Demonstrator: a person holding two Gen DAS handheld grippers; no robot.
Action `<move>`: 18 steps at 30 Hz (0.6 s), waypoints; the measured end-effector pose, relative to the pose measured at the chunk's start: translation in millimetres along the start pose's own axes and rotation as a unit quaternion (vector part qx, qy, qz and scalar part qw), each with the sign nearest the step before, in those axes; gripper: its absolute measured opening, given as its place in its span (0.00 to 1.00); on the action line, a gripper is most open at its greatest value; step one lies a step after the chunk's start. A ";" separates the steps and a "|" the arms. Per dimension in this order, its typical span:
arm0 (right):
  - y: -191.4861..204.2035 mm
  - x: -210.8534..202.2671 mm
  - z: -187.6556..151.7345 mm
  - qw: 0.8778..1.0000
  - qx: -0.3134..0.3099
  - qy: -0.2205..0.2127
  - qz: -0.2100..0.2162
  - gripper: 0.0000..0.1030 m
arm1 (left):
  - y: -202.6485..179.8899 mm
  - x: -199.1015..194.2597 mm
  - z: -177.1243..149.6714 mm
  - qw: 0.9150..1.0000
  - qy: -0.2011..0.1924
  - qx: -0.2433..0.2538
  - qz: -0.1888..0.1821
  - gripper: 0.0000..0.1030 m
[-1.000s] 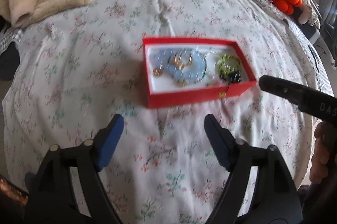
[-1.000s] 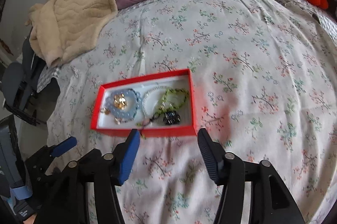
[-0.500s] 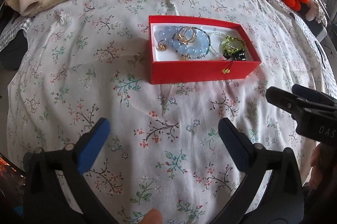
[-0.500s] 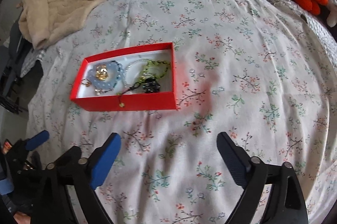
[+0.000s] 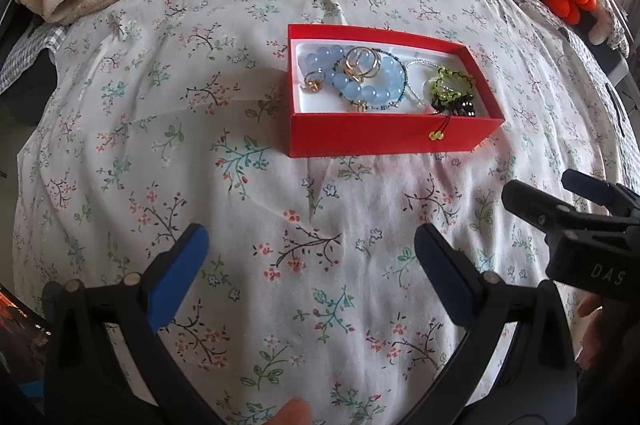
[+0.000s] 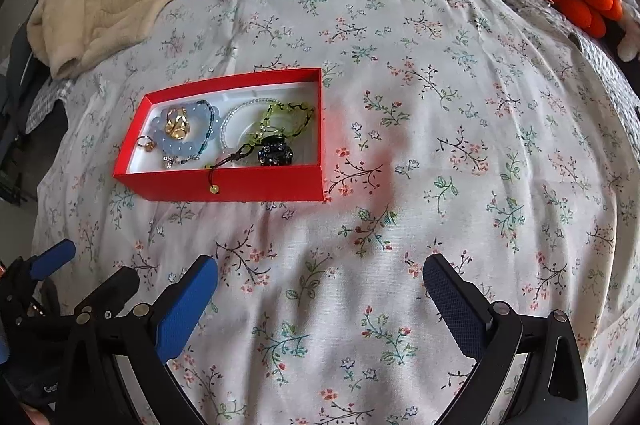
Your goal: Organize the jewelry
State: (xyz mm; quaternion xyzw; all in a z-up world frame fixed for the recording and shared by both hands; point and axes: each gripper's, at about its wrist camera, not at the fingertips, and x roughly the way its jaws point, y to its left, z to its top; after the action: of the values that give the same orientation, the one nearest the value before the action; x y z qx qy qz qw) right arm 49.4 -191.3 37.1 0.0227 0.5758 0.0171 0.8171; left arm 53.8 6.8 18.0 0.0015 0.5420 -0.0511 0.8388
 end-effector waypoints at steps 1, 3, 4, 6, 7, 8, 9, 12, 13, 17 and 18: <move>0.3 -0.1 -0.2 1.000 -0.001 0.000 0.000 1.00 | -0.3 -0.2 -0.3 1.000 0.000 0.001 0.000 0.99; 1.0 -0.1 -0.3 1.000 -0.001 0.001 0.000 1.00 | -0.5 -0.2 -0.6 1.000 0.000 0.003 0.001 0.99; 1.1 0.0 -0.4 1.000 -0.001 0.001 -0.001 1.00 | -0.6 -0.3 -0.7 1.000 0.000 0.004 0.002 0.99; 0.9 0.4 -0.2 1.000 -0.001 0.002 -0.001 1.00 | -0.8 -0.2 -1.0 1.000 0.000 0.004 0.002 0.99; 0.6 0.6 0.0 1.000 -0.001 0.003 -0.001 1.00 | -0.9 -0.3 -1.1 1.000 0.000 0.005 0.001 0.99; 0.4 0.8 0.0 1.000 -0.001 0.003 -0.001 1.00 | -1.1 -0.3 -1.2 1.000 0.000 0.005 0.001 0.99; 0.6 1.0 -0.1 1.000 -0.001 0.003 -0.001 1.00 | -1.4 -0.5 -1.2 1.000 0.000 0.005 0.001 0.99; 0.3 1.2 0.1 1.000 0.000 0.003 -0.002 1.00 | -1.5 -0.8 -1.2 1.000 -0.001 0.007 0.003 0.99; 0.1 1.2 0.3 1.000 0.000 0.002 -0.002 1.00 | -1.6 -0.8 -1.2 1.000 0.000 0.007 0.003 0.99; -0.3 1.1 0.8 1.000 0.000 0.002 -0.002 1.00 | -1.4 -1.0 -1.1 1.000 -0.001 0.007 0.004 0.99; -0.1 1.1 0.7 1.000 0.000 0.002 -0.002 1.00 | -1.3 -1.2 -0.9 1.000 -0.002 0.007 0.005 0.99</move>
State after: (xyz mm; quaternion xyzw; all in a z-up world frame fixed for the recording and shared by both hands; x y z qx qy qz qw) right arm 50.5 -191.4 36.3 0.0212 0.5779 0.0154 0.8157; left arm 52.4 5.6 18.7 0.0100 0.5402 -0.0508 0.8399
